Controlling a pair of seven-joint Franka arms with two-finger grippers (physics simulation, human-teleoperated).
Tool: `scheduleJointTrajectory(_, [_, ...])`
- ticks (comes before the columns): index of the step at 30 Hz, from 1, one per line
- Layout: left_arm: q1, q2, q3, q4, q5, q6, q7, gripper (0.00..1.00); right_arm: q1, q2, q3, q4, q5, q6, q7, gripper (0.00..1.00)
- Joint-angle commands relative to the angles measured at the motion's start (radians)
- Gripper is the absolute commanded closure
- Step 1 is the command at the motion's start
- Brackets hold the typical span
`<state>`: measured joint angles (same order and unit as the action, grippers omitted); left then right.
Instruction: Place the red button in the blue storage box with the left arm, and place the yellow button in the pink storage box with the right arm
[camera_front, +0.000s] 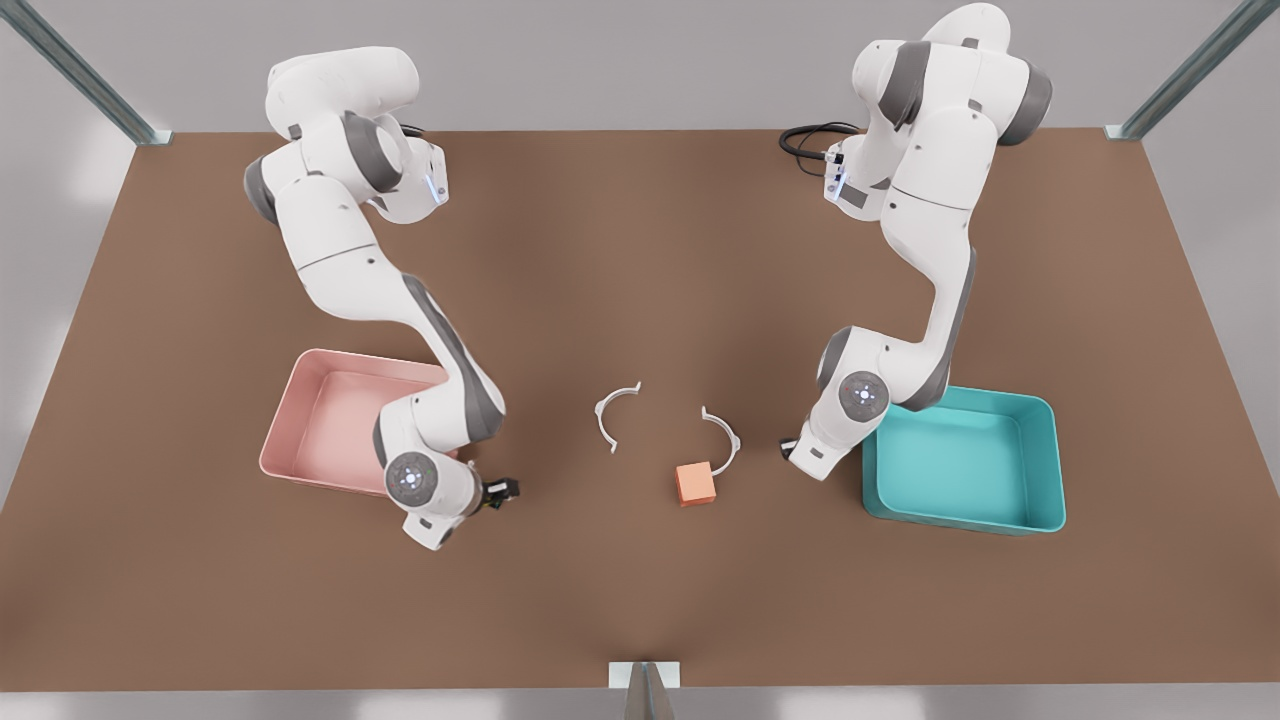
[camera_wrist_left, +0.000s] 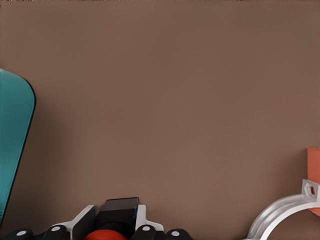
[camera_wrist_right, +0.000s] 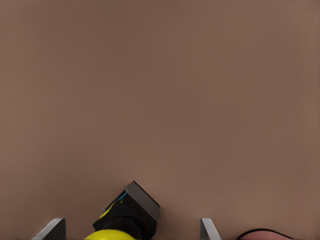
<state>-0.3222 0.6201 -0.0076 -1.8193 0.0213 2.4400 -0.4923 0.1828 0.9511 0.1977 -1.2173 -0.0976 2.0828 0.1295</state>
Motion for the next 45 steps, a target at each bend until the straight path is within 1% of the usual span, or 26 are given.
scheduleJointTrajectory(1, [0.000, -0.026, 0.000, -0.002, -0.004, -0.004, -0.057, 0.55, 0.001, 0.011, -0.004, -0.016, 0.002, 0.046, -0.116, 0.00])
scheduleJointTrajectory(3, [0.017, -0.126, 0.000, 0.000, -0.004, -0.154, -0.022, 0.55, 0.006, 0.021, -0.004, -0.018, 0.002, 0.060, -0.117, 0.01])
scheduleJointTrajectory(5, [0.097, -0.278, -0.002, 0.002, -0.006, -0.347, 0.135, 0.55, 0.001, 0.012, -0.001, -0.077, 0.004, 0.100, -0.116, 0.03])
scheduleJointTrajectory(7, [0.192, -0.362, 0.000, 0.006, -0.007, -0.455, 0.333, 0.55, 0.000, -0.005, 0.005, -0.117, 0.004, 0.138, -0.108, 0.03])
scheduleJointTrajectory(10, [0.344, -0.370, 0.001, 0.003, -0.006, -0.483, 0.673, 0.55, 0.001, -0.008, 0.005, -0.116, 0.004, 0.146, -0.108, 0.03])
scheduleJointTrajectory(11, [0.380, -0.347, 0.001, 0.002, -0.004, -0.466, 0.756, 0.55, 0.003, -0.006, 0.005, -0.111, 0.002, 0.145, -0.108, 0.08])
scheduleJointTrajectory(13, [0.391, -0.269, 0.001, 0.005, -0.003, -0.384, 0.768, 0.55, 0.004, -0.006, 0.005, -0.110, 0.002, 0.145, -0.108, 0.27])
scheduleJointTrajectory(15, [0.400, -0.178, 0.001, 0.026, -0.003, -0.325, 0.767, 0.55, 0.004, -0.006, 0.005, -0.110, 0.002, 0.145, -0.110, 0.36])
scheduleJointTrajectory(16, [0.413, -0.145, 0.001, 0.046, -0.004, -0.323, 0.767, 0.54, 0.004, -0.006, 0.005, -0.110, 0.002, 0.143, -0.110, 0.37])
scheduleJointTrajectory(17, [0.413, -0.132, 0.001, 0.061, -0.001, -0.323, 0.768, 0.04, 0.004, -0.008, 0.005, -0.110, 0.002, 0.141, -0.110, 0.38])
scheduleJointTrajectory(18, [0.414, -0.135, 0.001, 0.075, -0.006, -0.326, 0.765, 0.00, 0.004, -0.008, 0.006, -0.108, 0.002, 0.140, -0.108, 0.39])
scheduleJointTrajectory(20, [0.411, -0.155, 0.000, 0.103, -0.007, -0.351, 0.747, 0.00, 0.006, -0.008, 0.006, -0.103, 0.002, 0.138, -0.108, 0.39])
scheduleJointTrajectory(22, [0.387, -0.275, -0.005, 0.112, -0.008, -0.380, 0.623, 0.00, 0.007, -0.017, 0.005, -0.100, 0.002, 0.135, -0.110, 0.40])
scheduleJointTrajectory(23, [0.377, -0.336, -0.009, 0.164, -0.007, -0.495, 0.589, 0.00, 0.007, -0.018, 0.005, -0.099, 0.002, 0.135, -0.110, 0.42])
scheduleJointTrajectory(24, [0.364, -0.355, -0.015, 0.285, -0.009, -0.642, 0.577, 0.00, 0.007, -0.021, 0.005, -0.099, 0.002, 0.134, -0.110, 0.43])
scheduleJointTrajectory(25, [0.335, -0.393, -0.012, 0.350, -0.006, -0.735, 0.555, 0.00, 0.007, -0.032, 0.003, -0.099, 0.002, 0.134, -0.116, 0.43])
scheduleJointTrajectory(27, [0.311, -0.480, -0.011, 0.367, 0.005, -0.808, 0.512, 0.00, 0.009, -0.129, -0.021, -0.110, 0.004, 0.097, -0.110, 0.43])
scheduleJointTrajectory(30, [0.307, -0.484, -0.014, 0.365, 0.005, -0.808, 0.512, 0.00, -0.019, -0.276, -0.020, -0.189, 0.004, 0.048, -0.122, 0.43])
scheduleJointTrajectory(33, [0.305, -0.484, -0.014, 0.364, 0.005, -0.808, 0.511, 0.00, -0.143, -0.416, 0.025, -0.379, 0.002, 0.108, -0.131, 0.43])
scheduleJointTrajectory(34, [0.304, -0.482, -0.014, 0.364, 0.003, -0.808, 0.506, 0.00, -0.230, -0.466, 0.060, -0.467, 0.001, 0.158, -0.181, 0.43])
scheduleJointTrajectory(35, [0.305, -0.479, -0.015, 0.365, 0.002, -0.814, 0.508, 0.00, -0.256, -0.486, 0.060, -0.513, 0.002, 0.181, -0.220, 0.43])
scheduleJointTrajectory(37, [0.305, -0.473, -0.015, 0.365, 0.002, -0.825, 0.512, 0.00, -0.324, -0.555, 0.091, -0.694, 0.001, 0.287, -0.215, 0.44])
scheduleJointTrajectory(40, [0.304, -0.468, -0.015, 0.365, 0.000, -0.825, 0.514, 0.00, -0.313, -0.623, 0.095, -0.858, -0.001, 0.448, -0.180, 0.44])
scheduleJointTrajectory(42, [0.298, -0.467, -0.015, 0.365, 0.000, -0.825, 0.511, 0.00, -0.319, -0.609, 0.095, -0.860, -0.004, 0.454, -0.168, 0.20])
scheduleJointTrajectory(44, [0.293, -0.468, -0.015, 0.364, 0.000, -0.825, 0.511, 0.00, -0.329, -0.589, 0.095, -0.867, -0.004, 0.488, -0.168, 0.14])
scheduleJointTrajectory(45, [0.293, -0.470, -0.015, 0.365, 0.000, -0.825, 0.509, 0.00, -0.335, -0.580, 0.095, -0.864, -0.004, 0.488, -0.168, 0.08])
